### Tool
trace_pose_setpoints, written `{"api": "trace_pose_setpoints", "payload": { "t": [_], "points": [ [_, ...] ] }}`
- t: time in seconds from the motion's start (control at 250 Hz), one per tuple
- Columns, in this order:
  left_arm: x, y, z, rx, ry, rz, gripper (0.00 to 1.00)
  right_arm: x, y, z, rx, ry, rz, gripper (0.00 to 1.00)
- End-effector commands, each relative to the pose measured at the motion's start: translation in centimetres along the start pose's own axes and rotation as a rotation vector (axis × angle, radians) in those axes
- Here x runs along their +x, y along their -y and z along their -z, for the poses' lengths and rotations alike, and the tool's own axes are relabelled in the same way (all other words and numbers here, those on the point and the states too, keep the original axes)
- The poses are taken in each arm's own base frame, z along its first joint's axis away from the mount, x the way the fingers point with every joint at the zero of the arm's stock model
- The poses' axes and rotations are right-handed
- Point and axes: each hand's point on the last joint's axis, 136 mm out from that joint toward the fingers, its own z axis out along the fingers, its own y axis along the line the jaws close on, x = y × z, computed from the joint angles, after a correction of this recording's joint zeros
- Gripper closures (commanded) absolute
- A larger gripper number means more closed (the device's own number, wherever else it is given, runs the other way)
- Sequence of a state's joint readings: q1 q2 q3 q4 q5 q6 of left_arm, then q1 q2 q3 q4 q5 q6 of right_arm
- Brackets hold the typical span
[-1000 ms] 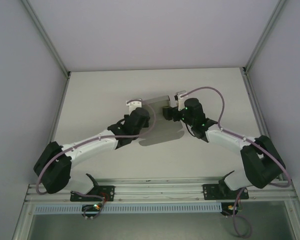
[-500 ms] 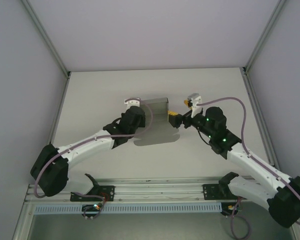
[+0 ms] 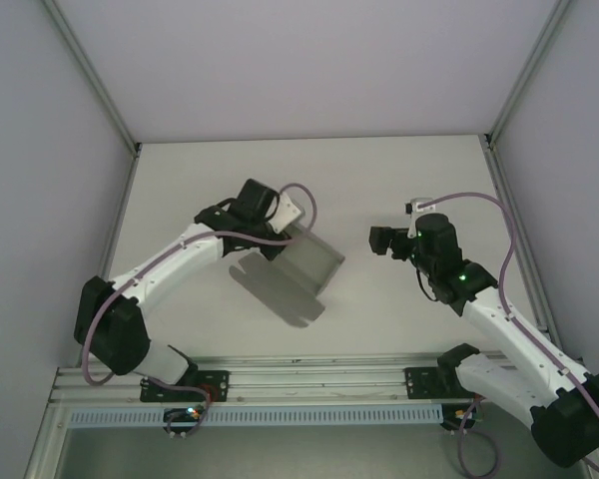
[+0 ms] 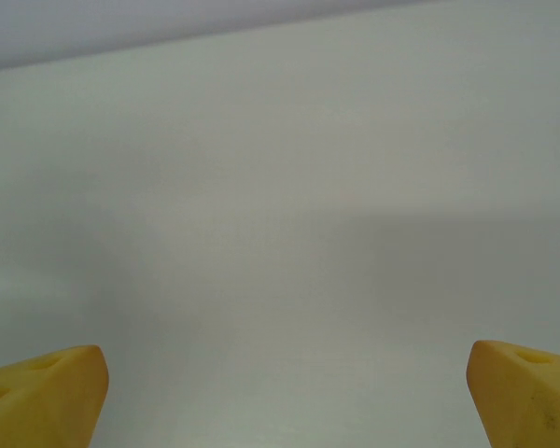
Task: Assemble paper box
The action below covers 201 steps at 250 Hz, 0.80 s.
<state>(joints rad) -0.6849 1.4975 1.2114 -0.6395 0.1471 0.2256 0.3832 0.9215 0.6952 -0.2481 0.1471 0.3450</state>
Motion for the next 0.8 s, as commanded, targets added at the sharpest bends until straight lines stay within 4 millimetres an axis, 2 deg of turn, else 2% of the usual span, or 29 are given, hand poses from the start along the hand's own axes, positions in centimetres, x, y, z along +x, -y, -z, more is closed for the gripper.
{"api": "trace_pose_setpoints", "payload": {
  "t": [0.0,0.108,0.319,0.575,0.799],
  "points": [
    [4.7,0.9,-0.8,0.079,-0.259,-0.137,1.00,1.7,0.8,0.1,0.030,-0.074,-0.003,0.00],
    [5.5,0.6,-2.5,0.055,-0.375,-0.184,1.00,2.4,1.1,0.0,0.038,-0.089,0.013,0.00],
    [5.8,0.0,-6.6,-0.036,-0.508,-0.365,1.00,2.6,1.6,0.2,0.054,-0.106,0.035,0.00],
    [5.0,-3.6,-12.0,-0.221,-0.646,-0.412,1.00,3.3,1.9,0.1,0.058,-0.114,0.022,0.00],
    [6.0,-3.7,-16.1,-0.296,-0.688,-0.503,1.00,3.7,2.7,0.1,0.092,-0.129,0.032,0.01]
  ]
}}
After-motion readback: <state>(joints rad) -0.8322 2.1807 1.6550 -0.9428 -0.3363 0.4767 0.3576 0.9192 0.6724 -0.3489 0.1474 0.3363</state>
